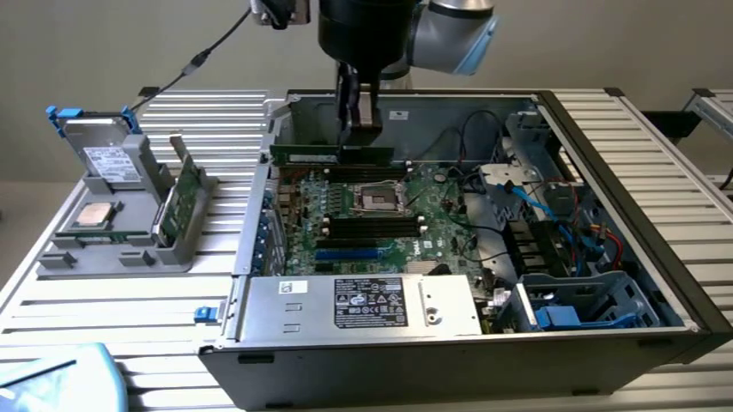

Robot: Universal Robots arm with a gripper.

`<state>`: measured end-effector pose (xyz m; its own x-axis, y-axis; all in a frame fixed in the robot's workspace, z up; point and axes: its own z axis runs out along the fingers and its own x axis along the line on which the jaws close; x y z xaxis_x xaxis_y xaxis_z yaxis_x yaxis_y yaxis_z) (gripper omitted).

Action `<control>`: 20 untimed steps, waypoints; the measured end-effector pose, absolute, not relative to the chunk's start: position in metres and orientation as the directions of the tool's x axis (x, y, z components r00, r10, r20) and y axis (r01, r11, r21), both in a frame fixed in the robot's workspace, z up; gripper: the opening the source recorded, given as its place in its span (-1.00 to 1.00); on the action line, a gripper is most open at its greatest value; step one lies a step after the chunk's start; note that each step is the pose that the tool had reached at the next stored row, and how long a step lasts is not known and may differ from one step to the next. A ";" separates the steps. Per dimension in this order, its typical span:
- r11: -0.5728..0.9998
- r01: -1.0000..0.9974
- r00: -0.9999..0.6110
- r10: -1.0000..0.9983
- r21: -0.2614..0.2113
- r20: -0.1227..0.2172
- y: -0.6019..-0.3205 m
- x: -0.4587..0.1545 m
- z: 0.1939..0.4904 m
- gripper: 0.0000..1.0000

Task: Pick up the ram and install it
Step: 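Pick up the ram and move it above insertion slot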

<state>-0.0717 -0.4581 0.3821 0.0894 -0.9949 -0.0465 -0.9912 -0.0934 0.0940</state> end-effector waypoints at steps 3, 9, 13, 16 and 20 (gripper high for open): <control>-0.093 -0.991 0.089 -0.995 0.094 -0.046 -0.458 -0.058 0.382 -0.73; -0.093 -0.991 0.089 -0.995 0.092 -0.046 -0.457 -0.032 0.382 -0.73; -0.093 -0.992 0.090 -0.995 0.089 -0.046 -0.449 -0.018 0.379 -0.73; -0.093 -0.992 0.090 -0.995 0.089 -0.046 -0.438 -0.012 0.375 -0.73; -0.092 -0.992 0.090 -0.995 0.090 -0.032 -0.422 -0.011 0.372 -0.73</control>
